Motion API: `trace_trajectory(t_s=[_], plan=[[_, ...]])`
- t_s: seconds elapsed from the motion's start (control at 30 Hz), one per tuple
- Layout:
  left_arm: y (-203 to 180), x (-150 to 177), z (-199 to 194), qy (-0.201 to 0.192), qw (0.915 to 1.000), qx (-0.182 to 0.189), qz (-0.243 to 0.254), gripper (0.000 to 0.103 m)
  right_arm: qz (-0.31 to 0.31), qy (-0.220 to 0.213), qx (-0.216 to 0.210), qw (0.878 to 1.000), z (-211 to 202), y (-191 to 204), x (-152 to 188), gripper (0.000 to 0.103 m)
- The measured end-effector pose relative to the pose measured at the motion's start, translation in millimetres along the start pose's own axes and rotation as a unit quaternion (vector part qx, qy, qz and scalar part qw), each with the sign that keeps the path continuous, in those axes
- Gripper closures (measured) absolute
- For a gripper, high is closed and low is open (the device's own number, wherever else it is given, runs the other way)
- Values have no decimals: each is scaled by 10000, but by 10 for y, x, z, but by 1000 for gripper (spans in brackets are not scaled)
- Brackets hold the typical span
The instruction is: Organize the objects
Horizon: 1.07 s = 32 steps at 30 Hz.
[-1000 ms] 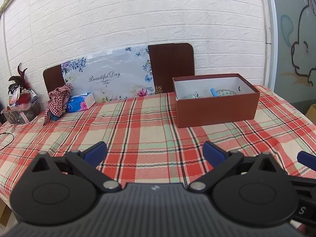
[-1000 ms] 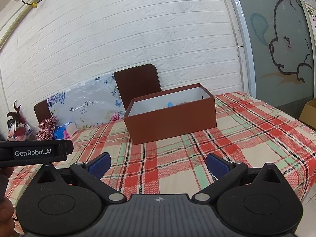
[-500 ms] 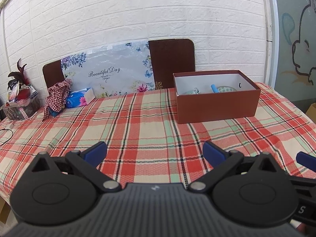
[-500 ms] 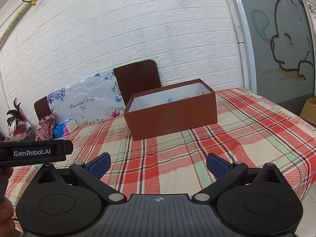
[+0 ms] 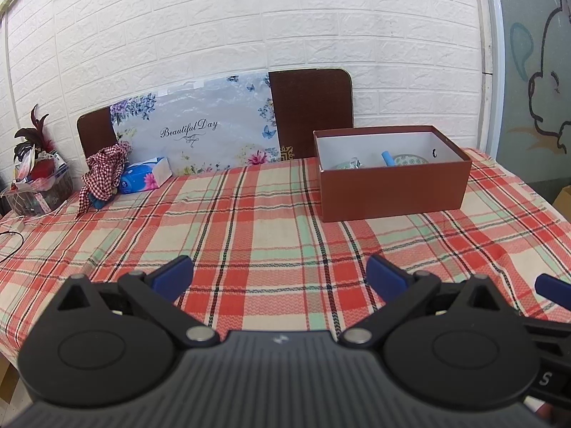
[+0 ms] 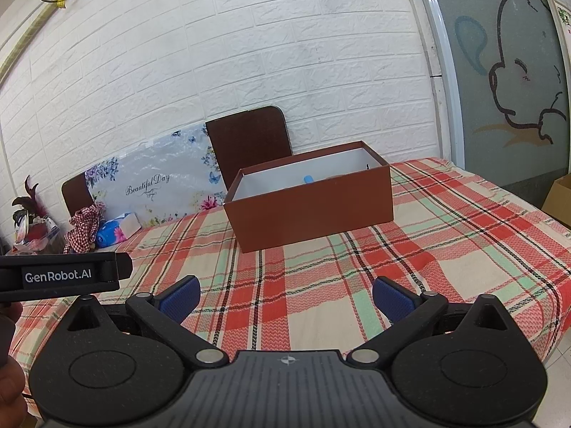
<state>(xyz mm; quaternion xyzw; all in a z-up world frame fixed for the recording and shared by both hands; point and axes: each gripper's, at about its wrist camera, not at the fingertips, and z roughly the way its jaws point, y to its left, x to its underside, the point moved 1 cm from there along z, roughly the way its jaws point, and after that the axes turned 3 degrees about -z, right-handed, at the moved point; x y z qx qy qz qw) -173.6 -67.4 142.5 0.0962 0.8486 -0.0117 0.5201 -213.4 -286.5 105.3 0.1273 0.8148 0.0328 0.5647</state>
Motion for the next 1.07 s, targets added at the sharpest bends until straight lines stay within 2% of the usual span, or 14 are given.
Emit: trace_trajectory(t_s=[0.8, 1.07], plan=[[9, 52, 78, 232, 9997, 16, -45, 0, 37, 7, -27, 10000, 21, -28, 26, 1], [67, 22, 29, 33, 9998, 135, -152, 0, 59, 13, -16, 10000, 21, -40, 10, 1]])
